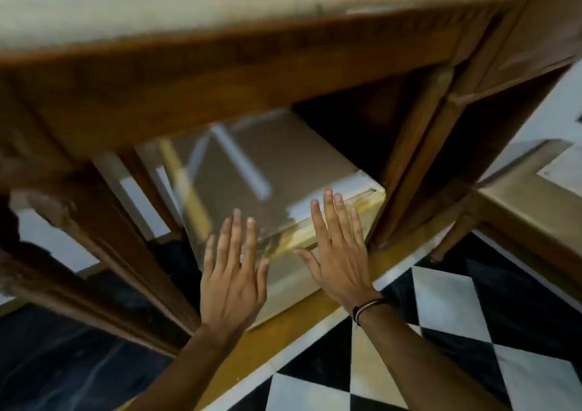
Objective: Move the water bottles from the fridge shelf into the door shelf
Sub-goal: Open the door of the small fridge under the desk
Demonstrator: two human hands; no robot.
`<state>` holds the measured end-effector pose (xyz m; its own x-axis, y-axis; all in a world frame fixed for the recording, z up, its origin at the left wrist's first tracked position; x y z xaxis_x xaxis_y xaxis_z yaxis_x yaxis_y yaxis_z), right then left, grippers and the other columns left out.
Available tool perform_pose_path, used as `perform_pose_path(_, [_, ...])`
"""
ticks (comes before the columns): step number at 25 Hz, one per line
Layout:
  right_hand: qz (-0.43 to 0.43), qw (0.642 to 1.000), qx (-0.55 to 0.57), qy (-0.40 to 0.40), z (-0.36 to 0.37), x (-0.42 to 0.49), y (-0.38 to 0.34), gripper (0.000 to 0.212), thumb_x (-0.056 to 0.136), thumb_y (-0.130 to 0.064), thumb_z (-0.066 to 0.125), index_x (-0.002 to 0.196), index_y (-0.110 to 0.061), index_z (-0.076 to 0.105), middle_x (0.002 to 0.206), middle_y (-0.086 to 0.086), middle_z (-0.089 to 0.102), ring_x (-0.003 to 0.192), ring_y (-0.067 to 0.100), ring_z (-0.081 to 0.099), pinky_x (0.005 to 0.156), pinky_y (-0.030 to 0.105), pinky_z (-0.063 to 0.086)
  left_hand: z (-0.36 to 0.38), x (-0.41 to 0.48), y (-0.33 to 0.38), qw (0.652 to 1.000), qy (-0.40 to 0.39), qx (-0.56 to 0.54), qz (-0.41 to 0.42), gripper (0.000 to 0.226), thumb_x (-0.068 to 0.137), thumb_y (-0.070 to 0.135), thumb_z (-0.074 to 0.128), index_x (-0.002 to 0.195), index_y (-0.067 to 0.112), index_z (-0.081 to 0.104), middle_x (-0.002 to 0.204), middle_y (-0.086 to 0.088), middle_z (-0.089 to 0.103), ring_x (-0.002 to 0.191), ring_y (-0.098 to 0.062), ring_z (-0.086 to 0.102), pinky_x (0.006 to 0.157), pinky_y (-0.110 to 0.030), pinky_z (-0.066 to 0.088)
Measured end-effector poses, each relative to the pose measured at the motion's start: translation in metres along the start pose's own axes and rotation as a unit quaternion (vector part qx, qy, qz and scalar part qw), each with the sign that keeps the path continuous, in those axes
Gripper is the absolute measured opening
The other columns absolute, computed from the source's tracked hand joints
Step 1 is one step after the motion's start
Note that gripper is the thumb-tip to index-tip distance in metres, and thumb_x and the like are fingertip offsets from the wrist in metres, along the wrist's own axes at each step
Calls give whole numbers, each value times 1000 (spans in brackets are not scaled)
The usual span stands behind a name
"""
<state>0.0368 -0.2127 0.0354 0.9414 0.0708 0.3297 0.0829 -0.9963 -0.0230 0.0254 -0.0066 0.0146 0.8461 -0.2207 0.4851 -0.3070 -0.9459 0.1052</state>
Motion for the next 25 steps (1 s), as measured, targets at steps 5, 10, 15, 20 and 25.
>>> perform_pose_path(5, [-45, 997, 13, 63, 77, 23, -15, 81, 105, -60, 20, 163, -5, 11, 173, 17, 1, 162, 30, -2, 130, 52, 11, 56, 3, -27, 996, 67, 35, -49, 70, 115, 35, 35, 172, -4, 25, 182, -21, 11, 171, -31, 9, 141, -44, 1])
perform_pose_path(10, [-51, 987, 77, 133, 112, 22, -26, 65, 107, -42, 20, 159, -6, 32, 171, 11, 24, 161, 23, 15, 129, 47, 19, 70, 1, -32, 990, 105, 65, -67, 77, 106, 26, 38, 173, -5, 17, 182, -24, 4, 171, -32, -1, 141, -47, 5])
perform_pose_path(15, [10, 986, 101, 130, 106, 11, -35, 64, 99, -34, 28, 158, -10, 37, 169, 7, 30, 159, 21, 20, 127, 43, 24, 62, 0, -28, 996, 42, 41, -62, 79, 107, 32, 29, 172, -8, 9, 181, -27, -3, 170, -36, -5, 140, -53, 10])
perform_pose_path(20, [-62, 993, 95, 10, 70, -30, 2, 67, 98, -39, 18, 162, -20, 25, 172, -5, 17, 159, 7, 15, 130, 33, 15, 29, -53, 23, 996, -35, -82, 26, 79, 104, 39, 6, 172, 6, -17, 177, -13, -32, 166, -22, -30, 140, -47, -2])
perform_pose_path(25, [-42, 986, 95, -129, 27, -74, 54, 70, 94, -46, 22, 159, -25, 36, 169, -11, 25, 156, -2, 16, 129, 26, 14, 24, -87, 37, 974, 90, -194, 80, 74, 111, 31, 30, 175, 5, 5, 184, -9, -10, 171, -18, -14, 140, -37, -8])
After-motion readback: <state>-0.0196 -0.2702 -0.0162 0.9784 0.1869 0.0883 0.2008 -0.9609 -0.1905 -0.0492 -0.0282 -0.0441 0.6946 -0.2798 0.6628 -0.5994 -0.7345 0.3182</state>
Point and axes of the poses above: each hand's wrist, its own x-axis towards the middle knuckle, its own z-axis out of the palm, y = z × x, the point moved 3 cm from there along x, towards the middle knuckle
